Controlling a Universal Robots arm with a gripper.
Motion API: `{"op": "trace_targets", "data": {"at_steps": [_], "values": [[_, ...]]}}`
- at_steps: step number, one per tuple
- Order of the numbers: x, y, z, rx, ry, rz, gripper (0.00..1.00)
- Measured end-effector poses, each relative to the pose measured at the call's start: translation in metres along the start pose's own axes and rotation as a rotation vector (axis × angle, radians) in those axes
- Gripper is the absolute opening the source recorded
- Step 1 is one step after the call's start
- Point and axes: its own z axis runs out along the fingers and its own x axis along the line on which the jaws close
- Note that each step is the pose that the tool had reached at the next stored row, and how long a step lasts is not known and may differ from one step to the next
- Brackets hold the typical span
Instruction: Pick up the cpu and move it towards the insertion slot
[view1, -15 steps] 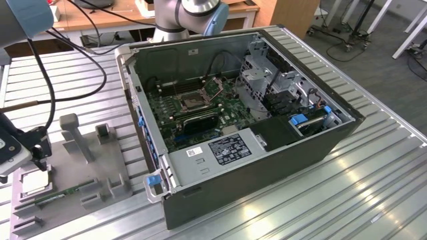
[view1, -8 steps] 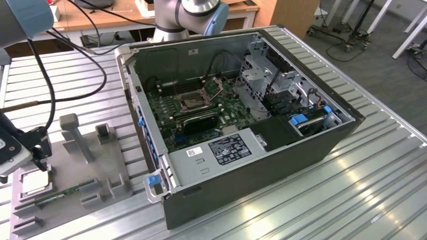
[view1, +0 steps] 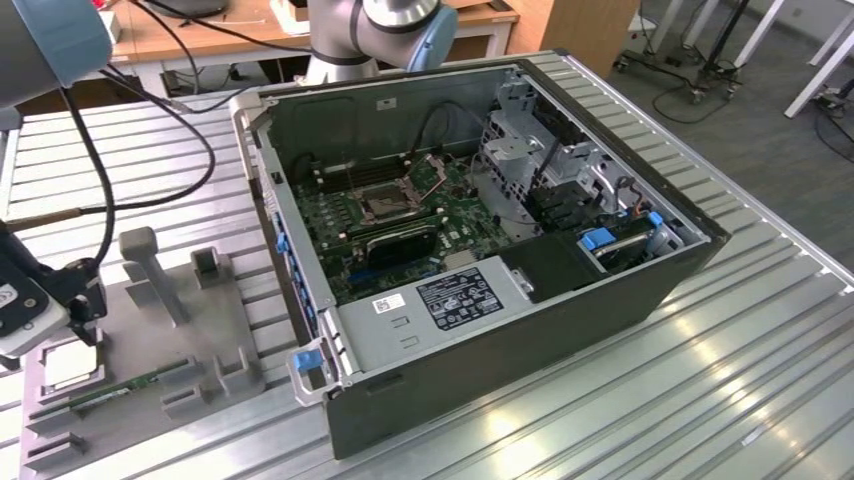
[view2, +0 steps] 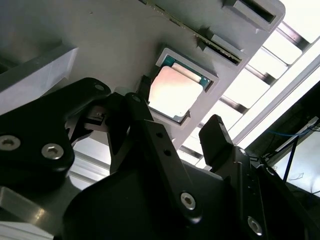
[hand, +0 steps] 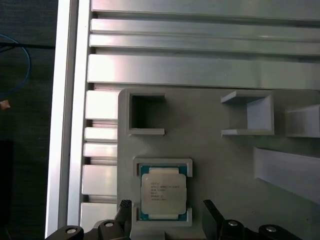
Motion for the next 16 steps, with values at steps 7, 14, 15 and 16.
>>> {"op": "trace_targets", "data": {"at_steps": [7, 14, 15, 16], "values": [[0.0, -0.0002, 0.0053, 0.0001, 0.0002, 0.0, 0.66], [-0.0001, -0.0003, 0.0067, -0.0002, -0.0004, 0.0, 0.66], [0.0, -0.0003, 0.0072, -0.0002, -0.0003, 0.0, 0.66], [0.0, -0.0003, 0.0076, 0.0, -0.0001, 0.0, 0.66]]}}
